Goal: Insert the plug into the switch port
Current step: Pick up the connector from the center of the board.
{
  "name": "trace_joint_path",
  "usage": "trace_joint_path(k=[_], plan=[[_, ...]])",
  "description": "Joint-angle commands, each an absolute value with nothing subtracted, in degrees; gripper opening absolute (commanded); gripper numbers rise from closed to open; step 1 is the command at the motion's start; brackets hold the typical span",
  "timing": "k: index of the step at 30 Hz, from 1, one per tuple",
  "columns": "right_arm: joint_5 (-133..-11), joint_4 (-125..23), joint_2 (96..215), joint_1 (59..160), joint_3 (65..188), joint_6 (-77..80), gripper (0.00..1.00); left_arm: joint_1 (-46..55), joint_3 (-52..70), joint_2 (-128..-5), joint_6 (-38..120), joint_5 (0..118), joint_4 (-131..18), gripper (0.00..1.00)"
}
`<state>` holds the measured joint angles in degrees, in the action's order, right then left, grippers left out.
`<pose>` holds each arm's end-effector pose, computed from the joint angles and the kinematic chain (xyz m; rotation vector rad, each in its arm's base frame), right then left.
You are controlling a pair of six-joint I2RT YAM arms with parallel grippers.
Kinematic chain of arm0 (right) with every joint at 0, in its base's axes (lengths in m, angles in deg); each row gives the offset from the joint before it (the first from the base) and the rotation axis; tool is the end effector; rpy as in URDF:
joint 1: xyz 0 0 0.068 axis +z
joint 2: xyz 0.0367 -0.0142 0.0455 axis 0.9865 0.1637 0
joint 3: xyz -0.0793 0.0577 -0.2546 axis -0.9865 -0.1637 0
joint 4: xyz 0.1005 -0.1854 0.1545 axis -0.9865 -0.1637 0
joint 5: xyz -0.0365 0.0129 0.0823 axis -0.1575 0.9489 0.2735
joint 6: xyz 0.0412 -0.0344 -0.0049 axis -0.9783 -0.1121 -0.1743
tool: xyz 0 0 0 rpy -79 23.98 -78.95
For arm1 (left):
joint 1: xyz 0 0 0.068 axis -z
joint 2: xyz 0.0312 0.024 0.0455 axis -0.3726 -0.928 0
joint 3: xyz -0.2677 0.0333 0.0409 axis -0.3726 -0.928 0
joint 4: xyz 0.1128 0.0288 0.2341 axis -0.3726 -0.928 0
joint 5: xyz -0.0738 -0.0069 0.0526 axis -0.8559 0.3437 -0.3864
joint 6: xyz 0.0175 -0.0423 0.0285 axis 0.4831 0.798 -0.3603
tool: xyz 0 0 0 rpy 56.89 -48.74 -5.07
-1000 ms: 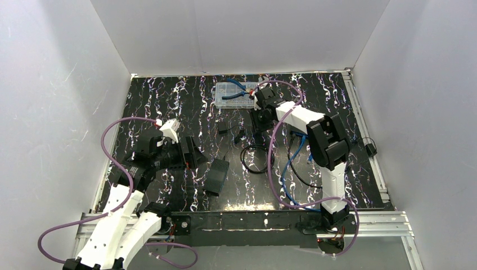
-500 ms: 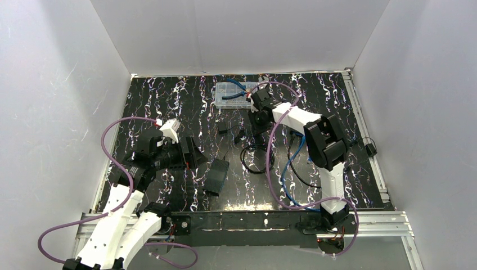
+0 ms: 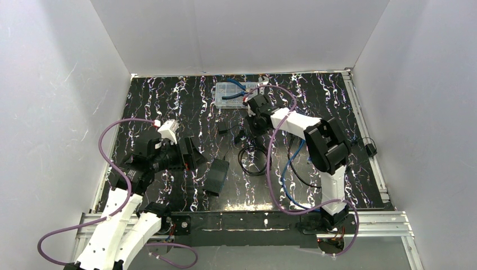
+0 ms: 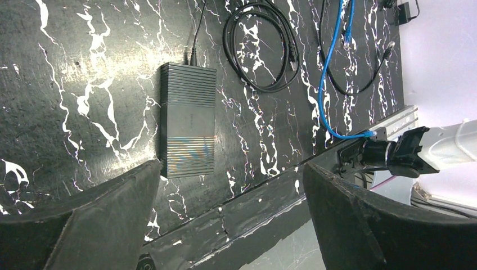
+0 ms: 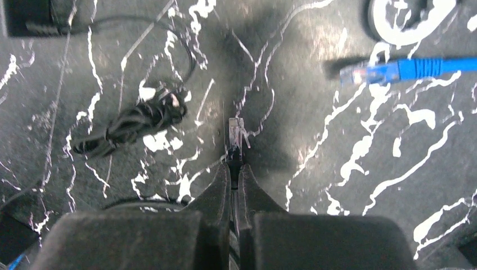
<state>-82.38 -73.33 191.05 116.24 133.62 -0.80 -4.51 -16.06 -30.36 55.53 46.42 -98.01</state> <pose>0.3546 0.2524 0.1736 -0.5741 2.5102 0.2348 0.1310 -0.0542 0.3175 0.0503 2.1978 -0.8226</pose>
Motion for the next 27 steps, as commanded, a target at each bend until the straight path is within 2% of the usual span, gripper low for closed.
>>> trace_joint_path(k=[1,11,21,27], plan=[[-85.1,-70.4,184.0,117.6,128.4,-0.1,0.01,-4.8,-15.9,-29.7,56.2,45.6,-99.4,0.98],[-87.0,-65.9,162.1,124.2,115.0,5.3,0.01,-4.9,-13.5,-29.5,57.9,41.3,-99.3,0.98],[-96.0,-61.3,139.4,141.0,100.4,15.6,0.01,-4.8,-12.1,-30.2,62.8,33.2,-98.0,0.98],[-102.6,-53.7,133.5,152.1,94.0,23.6,0.01,-4.9,-13.0,-31.7,67.4,25.2,-96.1,0.98]])
